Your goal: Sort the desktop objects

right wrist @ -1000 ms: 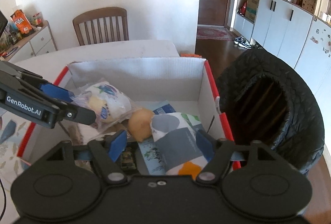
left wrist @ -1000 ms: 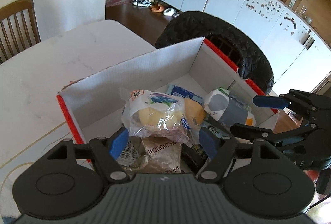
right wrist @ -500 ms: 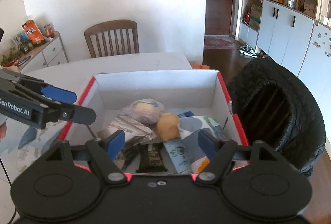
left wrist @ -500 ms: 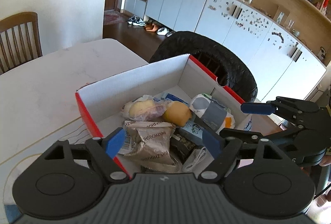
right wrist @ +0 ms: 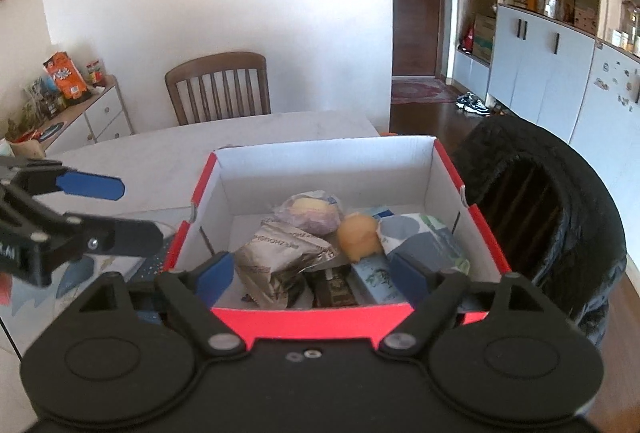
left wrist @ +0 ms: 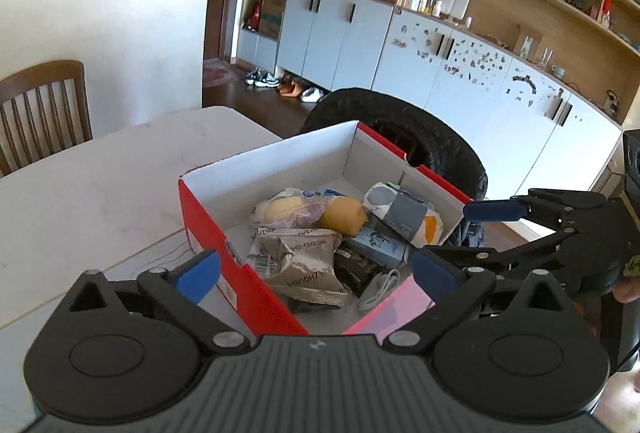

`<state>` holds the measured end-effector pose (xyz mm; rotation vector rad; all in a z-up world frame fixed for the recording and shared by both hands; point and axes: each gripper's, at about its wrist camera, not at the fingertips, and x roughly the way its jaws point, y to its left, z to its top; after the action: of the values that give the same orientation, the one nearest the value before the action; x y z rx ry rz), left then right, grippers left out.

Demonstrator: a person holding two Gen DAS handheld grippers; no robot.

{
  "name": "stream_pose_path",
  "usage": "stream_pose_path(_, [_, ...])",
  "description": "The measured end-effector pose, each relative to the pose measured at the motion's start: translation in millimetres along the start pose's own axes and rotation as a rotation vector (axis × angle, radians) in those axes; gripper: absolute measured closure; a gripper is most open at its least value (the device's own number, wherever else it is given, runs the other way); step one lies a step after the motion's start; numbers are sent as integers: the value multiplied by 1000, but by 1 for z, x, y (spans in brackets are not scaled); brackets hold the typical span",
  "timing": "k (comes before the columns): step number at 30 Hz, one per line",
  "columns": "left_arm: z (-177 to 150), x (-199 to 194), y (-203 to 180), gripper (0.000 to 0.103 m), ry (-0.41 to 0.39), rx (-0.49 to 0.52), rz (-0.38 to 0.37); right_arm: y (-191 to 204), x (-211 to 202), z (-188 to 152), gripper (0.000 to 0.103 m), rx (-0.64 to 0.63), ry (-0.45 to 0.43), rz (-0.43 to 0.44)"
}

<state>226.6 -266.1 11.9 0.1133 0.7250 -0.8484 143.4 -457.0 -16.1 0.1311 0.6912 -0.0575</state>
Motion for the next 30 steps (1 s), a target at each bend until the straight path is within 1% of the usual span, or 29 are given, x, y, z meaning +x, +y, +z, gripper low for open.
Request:
stream_pose_path(2, [-5,-7,2,0,-9,-9,0,5,-4,-4,11,12,-9,-8])
stream_pose_path(11, [-22,-35,10,0,-30,-25,25,25,-18,-20,8,49,-13,-40])
stream_pose_path(15, [-29,-44,11,0,-34,-6,69,30,-24,-25,6,67,-15,-47])
stream_pose_path(24, [-41,-53,17,0,-15,-26,112,45,-28,-33,5,56,2,-44])
stream_pose_path(30, [-48,-53,19,0,-7,-21,138,51,-26,-38,5,46,21,-42])
